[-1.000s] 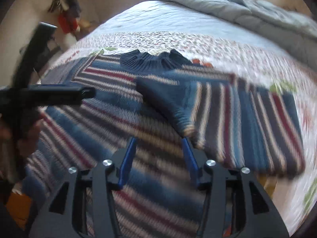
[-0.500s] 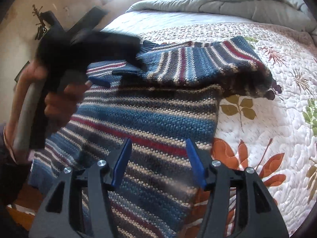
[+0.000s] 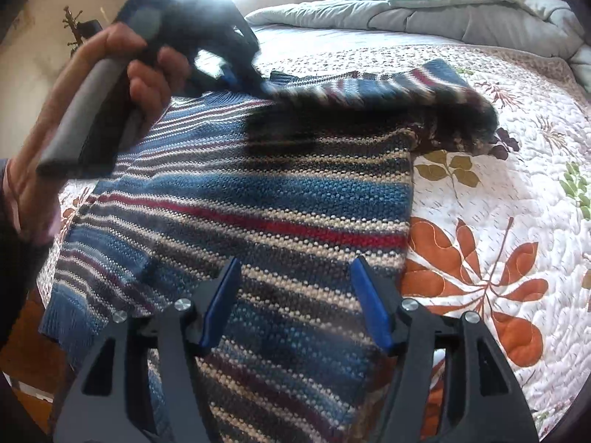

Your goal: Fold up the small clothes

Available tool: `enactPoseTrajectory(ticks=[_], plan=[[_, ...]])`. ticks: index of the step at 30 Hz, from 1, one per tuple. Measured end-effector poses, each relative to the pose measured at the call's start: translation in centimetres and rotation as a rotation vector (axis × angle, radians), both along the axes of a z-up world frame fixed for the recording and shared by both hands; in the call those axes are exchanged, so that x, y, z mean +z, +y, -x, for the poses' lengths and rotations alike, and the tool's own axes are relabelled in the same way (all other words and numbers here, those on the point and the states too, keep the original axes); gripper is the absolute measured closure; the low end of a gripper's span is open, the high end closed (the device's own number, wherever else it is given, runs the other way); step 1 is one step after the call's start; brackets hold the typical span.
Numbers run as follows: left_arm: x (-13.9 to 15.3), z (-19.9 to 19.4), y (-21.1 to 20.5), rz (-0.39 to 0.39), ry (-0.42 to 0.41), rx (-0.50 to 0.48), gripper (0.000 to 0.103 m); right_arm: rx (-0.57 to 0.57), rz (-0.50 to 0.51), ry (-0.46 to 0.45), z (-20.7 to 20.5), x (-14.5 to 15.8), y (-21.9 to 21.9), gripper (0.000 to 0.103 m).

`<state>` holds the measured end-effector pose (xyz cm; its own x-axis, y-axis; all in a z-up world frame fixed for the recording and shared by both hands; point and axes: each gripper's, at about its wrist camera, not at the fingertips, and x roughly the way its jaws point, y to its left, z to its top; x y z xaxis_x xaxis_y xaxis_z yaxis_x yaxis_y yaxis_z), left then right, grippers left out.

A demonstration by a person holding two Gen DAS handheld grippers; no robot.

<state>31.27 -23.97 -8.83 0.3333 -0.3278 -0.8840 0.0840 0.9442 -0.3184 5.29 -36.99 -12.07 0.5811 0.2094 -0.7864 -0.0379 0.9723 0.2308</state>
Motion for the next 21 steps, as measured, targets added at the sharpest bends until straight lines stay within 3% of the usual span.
enactPoseTrajectory(ticks=[4,8,11,16,21], plan=[[4.1,-2.1,4.4,-0.106,-0.167,0.05,0.095,0.013,0.024,0.002,0.4,0.3,0.8,0.04],[4.2,-4.1,10.2,-0.183,-0.197,0.118,0.095,0.019,0.035,-0.004,0.0,0.5,1.4,0.04],[2.1,-5.3,14.7,-0.215,-0.143,0.167,0.095,0.019,0.046,-0.012,-0.9,0.8,1.3,0.04],[-3.0,-5.8,15.9,-0.171,-0.028,0.181,0.094,-0.039,0.025,-0.024,-4.1,2.5,-0.8,0.039],[-4.9,-5.2,16.1,-0.12,-0.007,0.182,0.092,-0.1,0.224,0.063,-11.0,1.9,-2.1,0.036]])
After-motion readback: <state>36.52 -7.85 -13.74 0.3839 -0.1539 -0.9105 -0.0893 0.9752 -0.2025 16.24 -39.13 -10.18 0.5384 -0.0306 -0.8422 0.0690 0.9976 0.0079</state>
